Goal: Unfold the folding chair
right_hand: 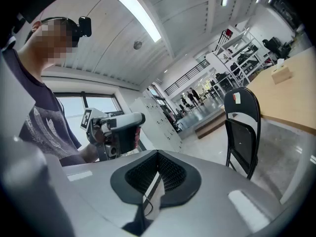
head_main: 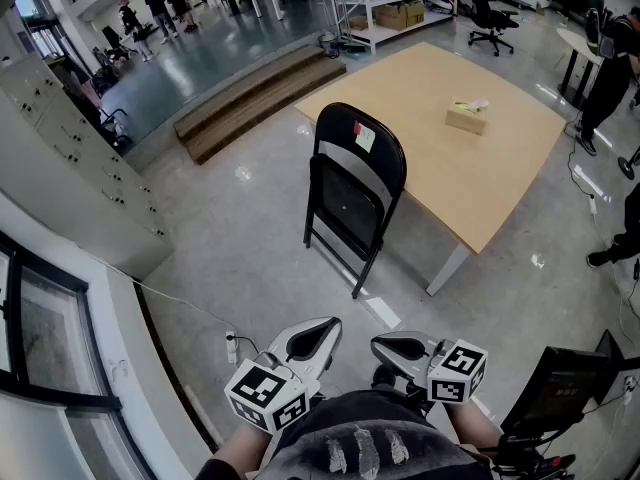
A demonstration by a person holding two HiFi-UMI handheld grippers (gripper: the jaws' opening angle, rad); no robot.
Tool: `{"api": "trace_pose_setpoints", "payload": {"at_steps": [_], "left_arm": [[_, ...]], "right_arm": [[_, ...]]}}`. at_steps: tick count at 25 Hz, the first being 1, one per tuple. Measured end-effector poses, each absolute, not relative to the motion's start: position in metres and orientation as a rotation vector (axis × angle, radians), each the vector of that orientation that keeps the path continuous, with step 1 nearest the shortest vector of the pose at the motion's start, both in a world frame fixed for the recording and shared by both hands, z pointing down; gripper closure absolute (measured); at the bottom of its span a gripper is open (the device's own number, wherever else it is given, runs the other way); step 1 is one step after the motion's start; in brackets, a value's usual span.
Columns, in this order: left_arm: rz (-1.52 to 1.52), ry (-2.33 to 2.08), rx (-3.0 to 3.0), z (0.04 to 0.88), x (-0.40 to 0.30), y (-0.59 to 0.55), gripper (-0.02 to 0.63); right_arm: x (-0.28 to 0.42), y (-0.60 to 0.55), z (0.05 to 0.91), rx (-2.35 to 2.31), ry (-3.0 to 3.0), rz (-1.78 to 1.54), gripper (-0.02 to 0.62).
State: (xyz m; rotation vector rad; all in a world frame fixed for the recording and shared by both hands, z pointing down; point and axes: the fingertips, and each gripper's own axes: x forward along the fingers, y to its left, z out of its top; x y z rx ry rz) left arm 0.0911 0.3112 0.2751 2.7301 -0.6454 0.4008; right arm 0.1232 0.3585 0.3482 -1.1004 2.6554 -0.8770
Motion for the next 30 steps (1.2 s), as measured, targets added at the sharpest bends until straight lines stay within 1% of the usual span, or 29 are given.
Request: {"api": "trace_pose_setpoints", "payload": {"at_steps": [5,9,14,22,27,30], "left_arm": [[0.412,-0.701,2.732,0.277,0.113,0.287,0.604],[0.421,-0.751,2.704,0.283,0.117,0.276,0.604],[0.385,-0.795,2.681,0.284,0.112,0.261,0.604],[0.269,-0.753,2.664,0.288,0.103,0.209,0.604],[0.209,-0.717,2.665,0.286,0.079,0.158,0.604],[0.212,-0.760,2.617,0.284,0.051,0.138,0.604]], "right_arm": [[0.153,0.334,0.348,-1.066,2.677,-0.865,0.594],[0.157,0.324,0.352,-1.009,2.708,-0.900,0.594],[0.139,0.311,0.351,-0.934,2.789,-0.913,0.594],[0.128,0.273,0.363,-1.027,2.872,-0.939,0.594],[0.107,0.221,0.358,-1.120,2.897,-0.925,0.594],[0.082,0.199,0.354,-1.102,2.955,-0.947,0.594]]}}
